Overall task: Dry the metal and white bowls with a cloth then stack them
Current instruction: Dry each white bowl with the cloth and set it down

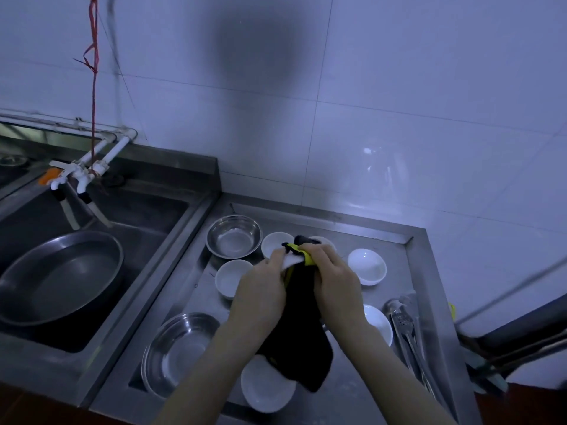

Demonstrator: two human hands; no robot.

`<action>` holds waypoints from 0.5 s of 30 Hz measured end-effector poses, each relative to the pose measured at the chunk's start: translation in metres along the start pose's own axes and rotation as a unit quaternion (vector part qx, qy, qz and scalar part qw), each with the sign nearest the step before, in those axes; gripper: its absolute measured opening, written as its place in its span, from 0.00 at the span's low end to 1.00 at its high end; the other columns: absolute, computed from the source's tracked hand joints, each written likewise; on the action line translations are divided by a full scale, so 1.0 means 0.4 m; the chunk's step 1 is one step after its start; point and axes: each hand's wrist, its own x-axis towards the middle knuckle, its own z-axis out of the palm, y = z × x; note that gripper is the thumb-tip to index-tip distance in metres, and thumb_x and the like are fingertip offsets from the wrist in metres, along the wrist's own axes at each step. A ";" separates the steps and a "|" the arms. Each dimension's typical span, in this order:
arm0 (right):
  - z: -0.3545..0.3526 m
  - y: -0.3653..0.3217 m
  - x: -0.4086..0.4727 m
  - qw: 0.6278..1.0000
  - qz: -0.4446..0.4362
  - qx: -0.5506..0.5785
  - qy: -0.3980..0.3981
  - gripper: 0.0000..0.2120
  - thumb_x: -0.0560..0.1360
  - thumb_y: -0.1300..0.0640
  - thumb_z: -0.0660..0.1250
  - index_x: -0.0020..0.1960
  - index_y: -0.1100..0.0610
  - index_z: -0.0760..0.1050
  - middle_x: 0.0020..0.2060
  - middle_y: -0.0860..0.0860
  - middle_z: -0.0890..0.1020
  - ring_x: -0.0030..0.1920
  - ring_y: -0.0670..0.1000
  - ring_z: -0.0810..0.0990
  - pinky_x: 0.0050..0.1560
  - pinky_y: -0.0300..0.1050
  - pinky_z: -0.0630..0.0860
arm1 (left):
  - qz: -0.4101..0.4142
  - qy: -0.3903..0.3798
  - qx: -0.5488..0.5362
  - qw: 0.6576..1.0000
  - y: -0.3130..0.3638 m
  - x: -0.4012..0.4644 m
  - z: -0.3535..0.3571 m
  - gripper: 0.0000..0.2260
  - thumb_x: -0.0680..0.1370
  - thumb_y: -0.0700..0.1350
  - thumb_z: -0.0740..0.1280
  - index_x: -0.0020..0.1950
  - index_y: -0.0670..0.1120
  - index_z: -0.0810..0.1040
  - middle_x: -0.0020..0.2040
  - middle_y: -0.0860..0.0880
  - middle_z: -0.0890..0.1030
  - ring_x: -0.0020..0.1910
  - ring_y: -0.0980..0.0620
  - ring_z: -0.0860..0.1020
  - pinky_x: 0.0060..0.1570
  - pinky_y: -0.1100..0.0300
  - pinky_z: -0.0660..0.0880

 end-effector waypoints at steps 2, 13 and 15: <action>-0.005 -0.002 -0.010 0.986 0.125 0.107 0.028 0.17 0.76 0.66 0.61 0.56 0.46 0.74 0.51 0.44 0.79 0.49 0.49 0.77 0.47 0.41 0.74 | -0.037 0.062 -0.101 0.992 -0.007 -0.014 -0.002 0.19 0.80 0.41 0.62 0.70 0.51 0.70 0.50 0.48 0.82 0.47 0.48 0.80 0.48 0.52 0.76; -0.035 0.008 0.003 0.979 0.148 0.136 0.033 0.18 0.75 0.61 0.55 0.61 0.49 0.72 0.52 0.48 0.80 0.48 0.51 0.78 0.48 0.47 0.74 | -0.073 -0.067 -0.058 0.993 0.029 0.015 -0.011 0.11 0.78 0.35 0.57 0.60 0.42 0.69 0.48 0.39 0.81 0.48 0.38 0.79 0.45 0.48 0.75; -0.024 0.012 0.005 0.999 0.028 0.025 0.001 0.18 0.74 0.57 0.54 0.62 0.48 0.72 0.54 0.49 0.79 0.47 0.56 0.79 0.42 0.52 0.78 | -0.031 -0.078 0.140 0.987 0.059 0.023 -0.023 0.14 0.79 0.35 0.56 0.65 0.43 0.66 0.53 0.41 0.81 0.52 0.41 0.81 0.43 0.55 0.72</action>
